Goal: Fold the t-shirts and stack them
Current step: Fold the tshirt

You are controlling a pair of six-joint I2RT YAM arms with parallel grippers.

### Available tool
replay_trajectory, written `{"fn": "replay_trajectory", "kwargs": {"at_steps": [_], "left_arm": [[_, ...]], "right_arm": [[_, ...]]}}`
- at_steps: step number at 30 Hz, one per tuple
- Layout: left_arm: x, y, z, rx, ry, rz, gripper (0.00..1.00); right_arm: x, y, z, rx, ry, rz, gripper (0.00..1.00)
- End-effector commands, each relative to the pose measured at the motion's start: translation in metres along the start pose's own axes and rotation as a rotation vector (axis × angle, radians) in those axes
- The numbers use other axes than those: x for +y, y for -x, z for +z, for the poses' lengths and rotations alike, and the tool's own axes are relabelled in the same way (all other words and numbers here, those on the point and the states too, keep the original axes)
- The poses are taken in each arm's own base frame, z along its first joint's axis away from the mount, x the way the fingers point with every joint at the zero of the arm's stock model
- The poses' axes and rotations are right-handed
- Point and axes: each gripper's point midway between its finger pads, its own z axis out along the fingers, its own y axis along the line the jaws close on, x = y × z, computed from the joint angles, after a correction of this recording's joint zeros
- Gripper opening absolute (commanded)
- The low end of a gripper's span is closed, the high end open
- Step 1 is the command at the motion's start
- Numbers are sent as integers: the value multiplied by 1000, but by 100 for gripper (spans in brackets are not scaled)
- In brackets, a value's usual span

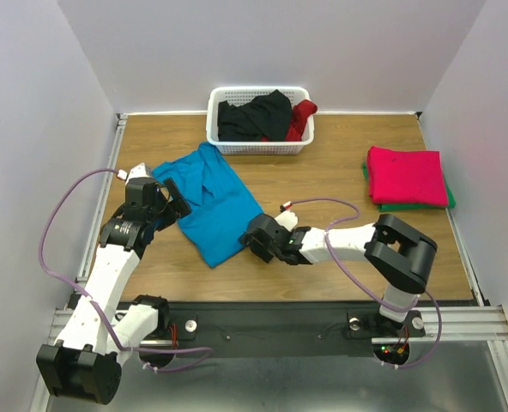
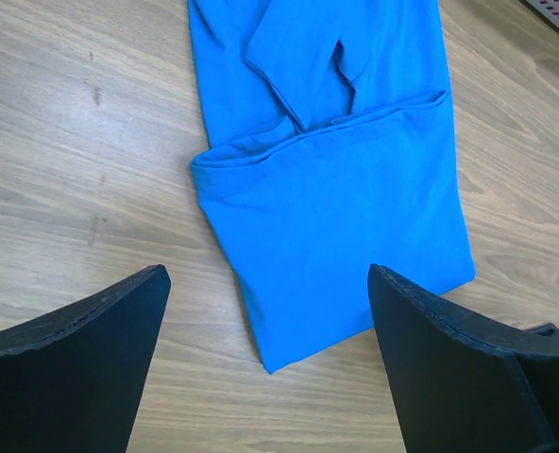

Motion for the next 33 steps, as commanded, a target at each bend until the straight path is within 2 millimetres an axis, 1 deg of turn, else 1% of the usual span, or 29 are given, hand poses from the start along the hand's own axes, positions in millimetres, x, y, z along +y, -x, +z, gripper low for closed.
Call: {"fn": "replay_trajectory", "kwargs": {"at_steps": [1, 5, 8, 10, 11, 13, 15, 17, 19, 20, 21, 22, 23, 25, 26, 27, 28, 29, 30, 31, 32, 33], "left_arm": [[1, 7, -1, -36, -10, 4, 98], [3, 8, 0, -37, -4, -1, 98], [6, 9, 2, -35, 4, -8, 98], [8, 10, 3, -36, 10, -12, 98], [9, 10, 3, -36, 11, -14, 98], [10, 11, 3, -39, 16, -19, 99], [11, 12, 3, -43, 16, -20, 98], [13, 12, 3, -43, 23, -25, 99], [14, 13, 3, -45, 26, -29, 98], [15, 13, 4, -43, 30, -31, 98], [15, 14, 4, -45, 32, -33, 99], [16, 14, 4, -44, 34, -34, 98], [16, 14, 5, -43, 36, -35, 98], [17, 13, 5, -41, 38, -37, 98], [17, 14, 5, -39, 39, -36, 98], [18, 13, 6, -39, 38, -36, 98], [18, 14, 6, -39, 35, -39, 98], [18, 14, 6, -39, 36, -38, 98], [18, 14, 6, -38, 35, -39, 98], [19, 14, 7, -35, 36, -39, 98], [18, 14, 7, -35, 33, -38, 98], [18, 13, 8, -30, 31, -38, 98]], "right_arm": [[9, -7, 15, 33, 2, 68, 59], [7, -9, 23, 40, -8, 86, 52], [1, -4, 22, 12, -16, 101, 39], [-4, 4, 22, -21, -26, 133, 38], [-12, 6, 23, -28, -41, 134, 36], [-18, 11, 25, -43, -54, 135, 35], [-21, 13, 28, -43, -63, 137, 35], [-24, 9, 32, -30, -75, 123, 35], [-21, 5, 35, -12, -73, 116, 34], [-25, 4, 38, -9, -85, 110, 28], [-25, 4, 39, -9, -85, 111, 18], [-29, 4, 39, -9, -93, 105, 8], [-26, 7, 34, -14, -82, 109, 0], [-28, 12, 26, -24, -73, 104, 0], [-39, 16, 22, -36, -84, 70, 1], [-32, 23, 9, -42, -51, 67, 0], [-34, 28, 3, -44, -44, 61, 0], [-55, 27, -3, -29, -69, 33, 0], [-58, 32, -11, -21, -64, 43, 0], [-59, 42, -26, -20, -59, 67, 0], [-69, 46, -34, -15, -74, 71, 0], [-86, 49, -41, -18, -106, 74, 0]]}}
